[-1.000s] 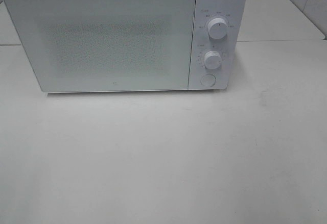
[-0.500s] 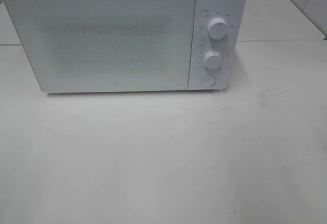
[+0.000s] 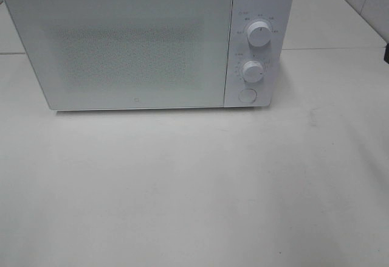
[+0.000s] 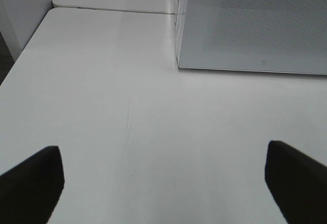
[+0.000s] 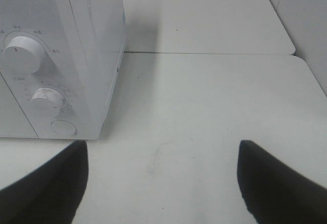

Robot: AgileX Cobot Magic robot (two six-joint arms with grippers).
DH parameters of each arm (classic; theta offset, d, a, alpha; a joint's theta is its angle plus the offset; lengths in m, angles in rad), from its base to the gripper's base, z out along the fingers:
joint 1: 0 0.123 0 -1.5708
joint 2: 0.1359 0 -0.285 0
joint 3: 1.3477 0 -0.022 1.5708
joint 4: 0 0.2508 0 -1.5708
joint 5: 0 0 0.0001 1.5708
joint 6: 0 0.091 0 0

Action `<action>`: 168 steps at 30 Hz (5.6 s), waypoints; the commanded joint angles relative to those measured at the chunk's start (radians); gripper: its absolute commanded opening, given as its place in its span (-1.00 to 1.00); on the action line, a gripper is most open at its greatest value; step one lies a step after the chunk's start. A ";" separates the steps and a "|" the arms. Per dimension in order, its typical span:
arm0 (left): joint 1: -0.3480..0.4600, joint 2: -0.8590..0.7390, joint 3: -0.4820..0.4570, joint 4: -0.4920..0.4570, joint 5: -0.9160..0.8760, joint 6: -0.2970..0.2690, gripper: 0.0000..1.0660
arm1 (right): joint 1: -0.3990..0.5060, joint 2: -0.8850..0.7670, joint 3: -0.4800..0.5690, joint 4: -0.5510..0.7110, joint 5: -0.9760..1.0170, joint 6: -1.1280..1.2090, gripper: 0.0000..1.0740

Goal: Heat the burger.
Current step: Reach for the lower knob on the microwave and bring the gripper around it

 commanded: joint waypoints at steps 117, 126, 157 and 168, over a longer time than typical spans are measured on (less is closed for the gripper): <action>0.001 -0.021 0.001 -0.004 -0.009 0.001 0.88 | 0.576 1.151 -0.385 0.811 -1.055 -0.349 0.42; 0.001 -0.021 0.001 -0.004 -0.009 0.001 0.88 | 0.579 1.151 -0.385 0.812 -1.072 -0.357 0.31; 0.001 -0.021 0.001 -0.004 -0.009 0.001 0.88 | 0.579 1.151 -0.385 0.803 -1.174 -0.313 -0.79; 0.001 -0.021 0.001 -0.004 -0.009 0.001 0.88 | 0.579 1.151 -0.385 0.758 -1.194 -0.001 -0.79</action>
